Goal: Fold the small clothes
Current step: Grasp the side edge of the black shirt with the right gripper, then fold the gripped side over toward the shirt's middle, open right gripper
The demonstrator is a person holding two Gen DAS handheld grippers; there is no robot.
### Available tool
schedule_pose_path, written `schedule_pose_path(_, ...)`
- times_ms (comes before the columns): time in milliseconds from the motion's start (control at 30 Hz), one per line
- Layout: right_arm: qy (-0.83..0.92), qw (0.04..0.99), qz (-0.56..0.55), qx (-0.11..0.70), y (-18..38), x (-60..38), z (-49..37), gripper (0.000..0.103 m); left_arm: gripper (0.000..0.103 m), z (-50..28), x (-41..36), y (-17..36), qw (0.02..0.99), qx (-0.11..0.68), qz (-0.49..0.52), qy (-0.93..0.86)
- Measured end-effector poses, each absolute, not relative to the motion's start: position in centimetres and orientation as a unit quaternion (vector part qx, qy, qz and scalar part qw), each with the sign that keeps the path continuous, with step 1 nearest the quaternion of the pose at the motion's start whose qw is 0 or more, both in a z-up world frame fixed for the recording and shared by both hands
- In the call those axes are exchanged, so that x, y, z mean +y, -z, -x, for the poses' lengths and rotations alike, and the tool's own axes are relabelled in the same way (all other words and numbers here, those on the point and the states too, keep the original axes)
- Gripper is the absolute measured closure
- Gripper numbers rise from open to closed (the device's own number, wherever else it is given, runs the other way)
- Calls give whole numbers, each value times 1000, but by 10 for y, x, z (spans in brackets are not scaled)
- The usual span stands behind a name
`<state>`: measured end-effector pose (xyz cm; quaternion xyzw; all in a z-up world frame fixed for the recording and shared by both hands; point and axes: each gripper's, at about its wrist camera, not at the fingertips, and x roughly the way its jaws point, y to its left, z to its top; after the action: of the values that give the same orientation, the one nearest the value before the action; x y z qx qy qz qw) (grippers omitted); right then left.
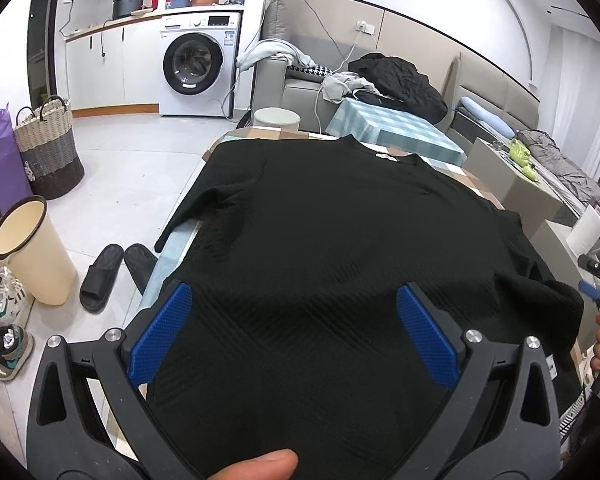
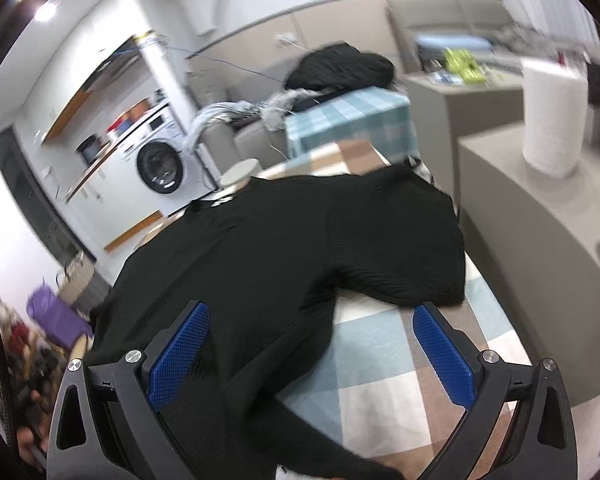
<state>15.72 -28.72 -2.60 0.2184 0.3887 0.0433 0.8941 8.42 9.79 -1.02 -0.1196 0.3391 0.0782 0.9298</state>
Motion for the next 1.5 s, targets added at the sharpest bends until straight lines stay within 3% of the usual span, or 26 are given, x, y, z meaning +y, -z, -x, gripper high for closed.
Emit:
schedule_pose_path(100,-28,874,-268,404,39,-311,-169,0,2,-101,102,11,926,347,130,-71)
schedule_pose_path(167,-6,861,-286,419,52,-326,-175,1,15,-113,105,14,922,356,133,-69)
schedule_pose_path(233,11,847,-303,438,64,-339,-179,6,18,-126,104,19,920,364,128,-68)
schedule_pose_path(600,25,819,-363,443,89,-372,-201,17,18,-153,91,29,921,370,119,-41)
schedule_pose_path(667,43,821,-357,442,90,-377,-211,25,18,-154,89,30,920,371,119,-38)
schedule_pose_path(733,69,823,-339,449,90,-377,-221,49,18,-155,87,31,920,372,119,-37)
schedule_pose_path(767,81,824,-330,453,90,-377,-225,55,18,-157,86,32,920,372,120,-36)
schedule_pose_path(833,102,822,-317,461,90,-378,-232,81,18,-157,85,34,919,372,123,-34)
schedule_pose_path(867,111,822,-313,463,90,-380,-234,85,18,-154,86,34,919,373,123,-32)
schedule_pose_path(1233,34,875,-275,396,26,-343,-266,91,18,-159,84,35,919,371,130,-21)
schedule_pose_path(1500,-210,867,-160,423,-3,-198,-315,91,18,-161,80,29,923,362,127,-16)
